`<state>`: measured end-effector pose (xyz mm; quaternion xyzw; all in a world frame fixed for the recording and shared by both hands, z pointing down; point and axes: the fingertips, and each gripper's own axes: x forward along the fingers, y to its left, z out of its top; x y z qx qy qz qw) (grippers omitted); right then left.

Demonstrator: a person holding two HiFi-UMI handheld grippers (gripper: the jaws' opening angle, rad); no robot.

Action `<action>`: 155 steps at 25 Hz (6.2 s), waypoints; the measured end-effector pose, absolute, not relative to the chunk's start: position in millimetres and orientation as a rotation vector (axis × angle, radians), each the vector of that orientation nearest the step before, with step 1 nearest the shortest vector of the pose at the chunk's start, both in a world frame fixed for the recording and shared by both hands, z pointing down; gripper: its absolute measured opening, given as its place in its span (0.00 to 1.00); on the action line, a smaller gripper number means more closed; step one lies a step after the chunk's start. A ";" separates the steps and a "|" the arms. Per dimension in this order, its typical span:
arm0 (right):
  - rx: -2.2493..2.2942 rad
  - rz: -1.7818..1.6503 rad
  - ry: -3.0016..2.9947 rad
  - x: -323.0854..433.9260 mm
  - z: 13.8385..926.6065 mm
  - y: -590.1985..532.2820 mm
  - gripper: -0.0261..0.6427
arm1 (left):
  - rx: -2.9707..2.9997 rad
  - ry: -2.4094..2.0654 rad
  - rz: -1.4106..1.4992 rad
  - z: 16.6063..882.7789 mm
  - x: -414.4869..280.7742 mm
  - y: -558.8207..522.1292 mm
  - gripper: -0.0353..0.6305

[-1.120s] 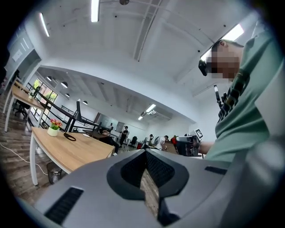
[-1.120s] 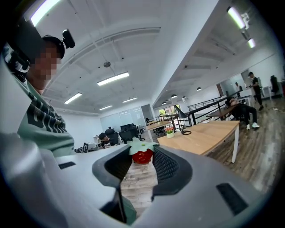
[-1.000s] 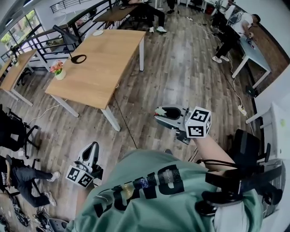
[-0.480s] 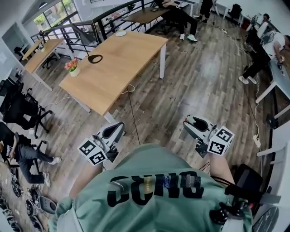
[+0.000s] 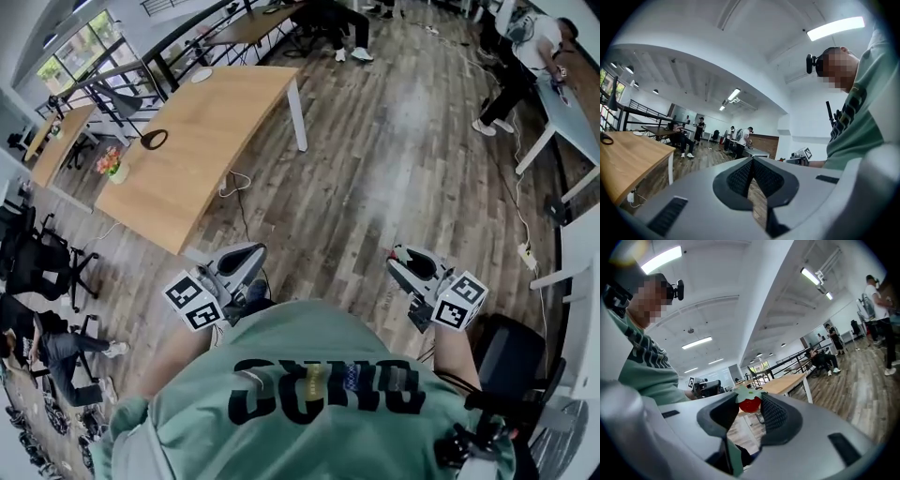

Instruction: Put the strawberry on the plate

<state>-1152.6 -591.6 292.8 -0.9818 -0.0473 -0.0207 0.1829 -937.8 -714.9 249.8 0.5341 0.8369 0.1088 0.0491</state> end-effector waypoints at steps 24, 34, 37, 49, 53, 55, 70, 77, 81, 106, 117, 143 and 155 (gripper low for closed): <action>-2.782 -0.084 -0.485 -1150.4 293.2 -492.3 0.24 | 1.261 2.705 0.359 273.4 -908.7 -558.3 0.06; -2.812 -0.120 -0.421 -964.9 256.5 -365.5 0.24 | 1.311 2.641 0.319 264.5 -724.5 -451.3 0.06; -2.816 -0.124 -0.398 -920.9 246.0 -346.9 0.24 | 1.305 2.607 0.360 269.7 -686.2 -432.5 0.06; -2.841 -0.197 -0.323 -864.5 244.6 -274.9 0.24 | 1.353 2.536 0.425 289.1 -633.3 -376.5 0.06; -2.833 -0.158 -0.306 -885.7 252.1 -237.5 0.24 | 1.363 2.558 0.382 284.8 -654.4 -337.0 0.06; -2.829 -0.132 -0.300 -906.5 256.0 -207.4 0.24 | 1.376 2.565 0.369 282.7 -674.5 -307.9 0.06; -2.818 -0.043 -0.204 -1042.2 250.4 20.1 0.24 | 1.433 2.559 0.363 249.8 -828.2 -97.4 0.06; -2.792 -0.053 -0.196 -1024.3 265.4 77.6 0.24 | 1.461 2.549 0.384 261.9 -804.4 -42.7 0.06; -2.808 -0.086 -0.222 -986.6 264.5 111.2 0.24 | 1.413 2.533 0.403 271.2 -767.3 -6.2 0.06; -2.835 -0.138 -0.146 -721.0 261.3 394.5 0.24 | 1.450 2.459 0.426 287.3 -501.1 268.1 0.06; -2.886 -0.152 0.304 -669.2 241.5 605.6 0.24 | 1.799 2.201 0.292 257.1 -496.9 418.3 0.06; -2.901 -0.269 0.389 -388.9 234.6 770.1 0.24 | 1.758 2.118 0.337 288.8 -237.4 588.4 0.06; -2.824 -0.345 0.708 -189.1 250.6 787.9 0.24 | 1.986 1.832 0.336 310.3 -78.8 561.2 0.06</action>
